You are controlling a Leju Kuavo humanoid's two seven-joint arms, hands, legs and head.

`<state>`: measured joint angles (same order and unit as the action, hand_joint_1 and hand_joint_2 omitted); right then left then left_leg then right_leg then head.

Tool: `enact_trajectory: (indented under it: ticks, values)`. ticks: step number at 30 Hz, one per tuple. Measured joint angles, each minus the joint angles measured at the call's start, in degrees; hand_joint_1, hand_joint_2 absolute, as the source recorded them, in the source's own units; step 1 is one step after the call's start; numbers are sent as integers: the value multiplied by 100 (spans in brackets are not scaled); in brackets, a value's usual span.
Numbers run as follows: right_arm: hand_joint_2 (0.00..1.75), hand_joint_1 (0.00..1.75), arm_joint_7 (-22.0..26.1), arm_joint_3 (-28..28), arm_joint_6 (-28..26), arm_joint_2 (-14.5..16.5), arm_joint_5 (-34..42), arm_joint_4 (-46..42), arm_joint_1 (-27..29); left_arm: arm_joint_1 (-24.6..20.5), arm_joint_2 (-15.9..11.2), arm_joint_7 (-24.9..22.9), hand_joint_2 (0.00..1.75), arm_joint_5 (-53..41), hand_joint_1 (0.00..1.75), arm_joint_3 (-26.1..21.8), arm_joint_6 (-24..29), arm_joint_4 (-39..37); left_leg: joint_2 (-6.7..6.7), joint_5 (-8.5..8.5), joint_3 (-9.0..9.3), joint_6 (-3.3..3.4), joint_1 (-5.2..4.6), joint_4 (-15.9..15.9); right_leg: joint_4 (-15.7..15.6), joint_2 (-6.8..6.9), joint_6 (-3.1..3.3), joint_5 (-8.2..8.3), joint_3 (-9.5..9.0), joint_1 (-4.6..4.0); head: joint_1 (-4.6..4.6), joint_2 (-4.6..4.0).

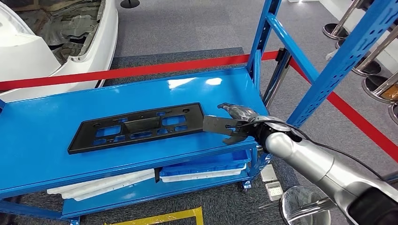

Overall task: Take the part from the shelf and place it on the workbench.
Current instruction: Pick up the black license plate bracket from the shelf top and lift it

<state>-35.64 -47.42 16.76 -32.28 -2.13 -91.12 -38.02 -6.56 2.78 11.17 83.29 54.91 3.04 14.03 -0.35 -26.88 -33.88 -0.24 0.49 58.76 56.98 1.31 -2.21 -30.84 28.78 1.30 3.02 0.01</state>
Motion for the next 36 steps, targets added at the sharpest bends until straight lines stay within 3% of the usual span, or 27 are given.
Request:
enact_trajectory:
  ticks: [14,24,36]
  values:
    - [175,0,747,-1160,-204,309,-902,246,-753,-18,0,99,0,143,0,128,1,38,0,4,3,-6,14,-2,14,-2,3,-2,3,-1,0,-1]
    - [175,0,1070,-1411,-950,740,-1497,343,-892,-13,1,382,0,265,0,155,26,38,2,6,5,-10,16,-3,14,-1,3,-2,3,-1,0,-1]
    - [175,0,1249,-1347,-1486,1101,-2135,1287,-767,-12,2,478,0,322,0,157,76,38,1,7,5,-11,17,-2,14,-1,3,-2,4,0,0,-1]
